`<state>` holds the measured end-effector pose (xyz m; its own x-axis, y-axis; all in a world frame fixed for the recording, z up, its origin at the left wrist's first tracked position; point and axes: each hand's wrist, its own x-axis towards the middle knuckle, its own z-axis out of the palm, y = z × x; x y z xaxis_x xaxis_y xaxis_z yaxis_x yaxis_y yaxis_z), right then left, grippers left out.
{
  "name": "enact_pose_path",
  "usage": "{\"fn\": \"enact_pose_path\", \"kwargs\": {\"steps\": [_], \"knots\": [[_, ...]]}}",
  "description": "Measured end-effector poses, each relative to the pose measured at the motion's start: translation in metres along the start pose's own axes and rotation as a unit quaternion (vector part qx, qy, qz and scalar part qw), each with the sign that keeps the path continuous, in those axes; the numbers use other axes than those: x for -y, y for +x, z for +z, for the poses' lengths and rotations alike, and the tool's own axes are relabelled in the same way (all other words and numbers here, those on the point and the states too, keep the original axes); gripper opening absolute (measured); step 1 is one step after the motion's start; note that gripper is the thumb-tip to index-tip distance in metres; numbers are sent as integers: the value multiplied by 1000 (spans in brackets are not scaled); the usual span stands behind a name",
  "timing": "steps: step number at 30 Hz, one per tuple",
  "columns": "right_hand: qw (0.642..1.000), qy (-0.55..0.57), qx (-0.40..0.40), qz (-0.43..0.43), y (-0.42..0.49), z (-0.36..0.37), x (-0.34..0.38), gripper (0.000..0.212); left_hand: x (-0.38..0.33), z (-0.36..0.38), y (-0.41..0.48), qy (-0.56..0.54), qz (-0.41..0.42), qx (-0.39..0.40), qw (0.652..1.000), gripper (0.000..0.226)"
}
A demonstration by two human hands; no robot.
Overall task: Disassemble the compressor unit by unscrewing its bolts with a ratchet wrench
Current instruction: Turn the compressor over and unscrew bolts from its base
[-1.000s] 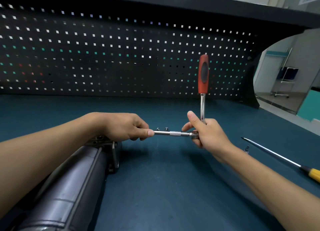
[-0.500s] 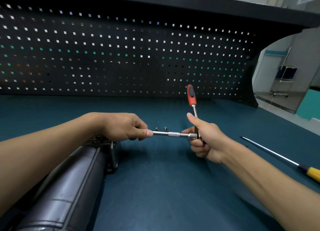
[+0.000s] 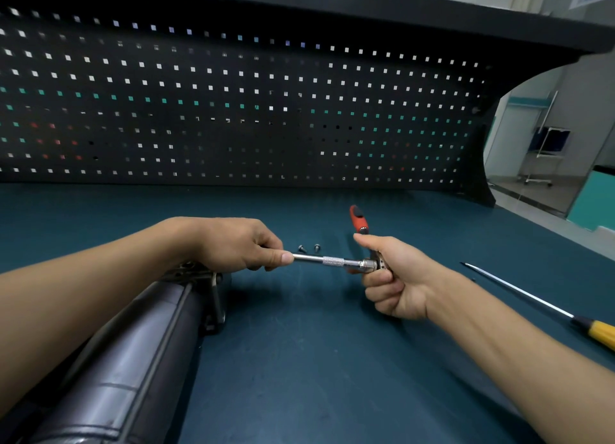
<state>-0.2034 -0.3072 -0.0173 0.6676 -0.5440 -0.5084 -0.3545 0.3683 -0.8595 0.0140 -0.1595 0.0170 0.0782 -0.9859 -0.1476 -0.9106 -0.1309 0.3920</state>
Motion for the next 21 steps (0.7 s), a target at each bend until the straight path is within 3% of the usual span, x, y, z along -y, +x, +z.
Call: {"fn": "enact_pose_path", "kwargs": {"steps": [7, 11, 15, 21], "knots": [[980, -78, -75, -168, 9, 0, -7, 42, -1, 1, 1, 5, -14, -1, 1000, 40], [933, -156, -86, -314, 15, -5, -15, 40, -2, 0, 0, 18, -22, 4, 1000, 41], [891, -214, -70, -395, 17, -13, -19, 43, -3, 0, -1, 35, -22, 2, 999, 40], [829, -269, -79, -483, 14, -11, -22, 16, -4, -1, -2, 53, -19, 4, 998, 41]]}}
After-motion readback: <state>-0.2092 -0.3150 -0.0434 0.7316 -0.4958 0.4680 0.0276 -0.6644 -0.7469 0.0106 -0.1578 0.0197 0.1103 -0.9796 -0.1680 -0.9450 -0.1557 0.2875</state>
